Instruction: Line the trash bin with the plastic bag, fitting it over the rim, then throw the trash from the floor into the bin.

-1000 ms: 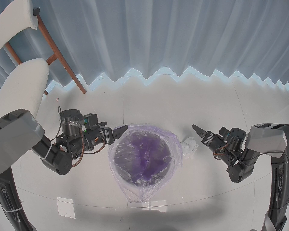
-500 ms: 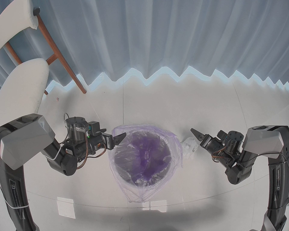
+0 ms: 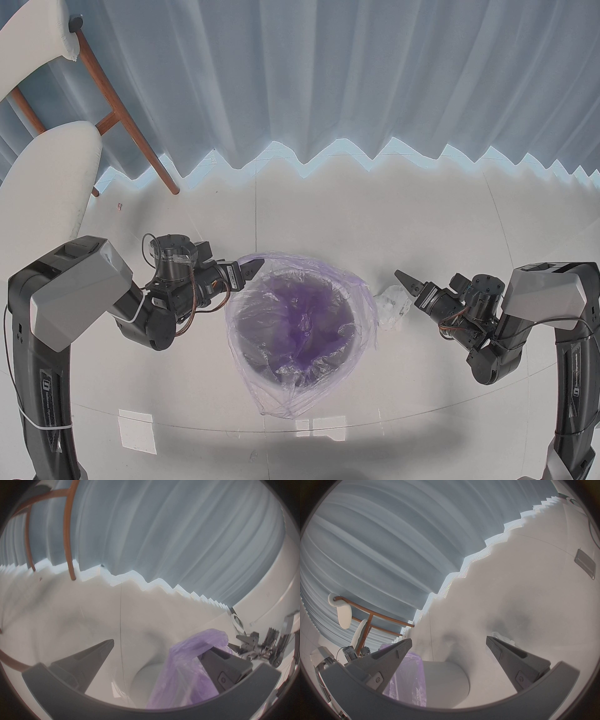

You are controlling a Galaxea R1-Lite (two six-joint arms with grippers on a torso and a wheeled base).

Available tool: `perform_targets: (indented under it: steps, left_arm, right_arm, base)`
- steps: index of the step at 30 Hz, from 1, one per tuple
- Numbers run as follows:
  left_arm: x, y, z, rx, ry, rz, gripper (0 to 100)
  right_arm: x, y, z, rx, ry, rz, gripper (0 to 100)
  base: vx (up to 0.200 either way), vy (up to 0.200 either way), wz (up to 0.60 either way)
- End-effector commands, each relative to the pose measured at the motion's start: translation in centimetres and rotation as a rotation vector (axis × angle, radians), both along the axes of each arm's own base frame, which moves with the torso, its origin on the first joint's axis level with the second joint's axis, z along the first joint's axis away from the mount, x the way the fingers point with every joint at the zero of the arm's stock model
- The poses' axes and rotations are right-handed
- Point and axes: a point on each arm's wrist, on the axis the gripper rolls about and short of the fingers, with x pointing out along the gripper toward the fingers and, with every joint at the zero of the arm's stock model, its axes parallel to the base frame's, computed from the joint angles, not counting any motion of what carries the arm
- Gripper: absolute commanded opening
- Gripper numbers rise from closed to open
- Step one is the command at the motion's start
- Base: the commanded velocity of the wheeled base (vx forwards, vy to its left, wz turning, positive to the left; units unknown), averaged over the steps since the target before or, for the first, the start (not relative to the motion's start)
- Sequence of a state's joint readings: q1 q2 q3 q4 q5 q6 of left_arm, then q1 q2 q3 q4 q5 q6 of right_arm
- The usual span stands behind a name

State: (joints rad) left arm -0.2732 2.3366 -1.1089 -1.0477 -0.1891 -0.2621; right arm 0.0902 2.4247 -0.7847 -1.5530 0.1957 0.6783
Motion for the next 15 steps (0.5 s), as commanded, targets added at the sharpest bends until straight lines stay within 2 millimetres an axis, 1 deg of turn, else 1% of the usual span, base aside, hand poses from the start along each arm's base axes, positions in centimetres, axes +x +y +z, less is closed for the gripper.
perform_targets:
  steps: [1, 5, 9, 10, 15]
  left_arm:
    - [0.6, 0.3, -0.7, -0.061, 0.063, 0.020, 100]
    - [1.1, 0.3, -2.2, -0.140, 0.133, 0.041, 100]
    - [1.8, 0.4, -2.5, -0.207, 0.159, 0.058, 100]
    - [2.3, 0.7, -2.8, -0.249, 0.186, 0.078, 100]
    - [3.0, 1.0, -3.7, -0.309, 0.229, 0.084, 100]
  right_arm:
    - [0.0, 0.0, 0.0, 0.001, -0.012, 0.001, 100]
    - [0.0, 0.0, -0.1, 0.001, -0.010, 0.001, 100]
    - [0.0, 0.0, -0.2, 0.002, -0.008, 0.001, 100]
    - [0.0, 0.0, -0.4, 0.000, -0.003, 0.001, 100]
    - [0.1, 0.1, -0.7, -0.001, 0.003, 0.002, 100]
  base:
    - [0.000, 0.000, 0.00]
    - [0.000, 0.000, 0.00]
    - [0.000, 0.000, 0.00]
    - [0.000, 0.000, 0.00]
    - [0.000, 0.000, 0.00]
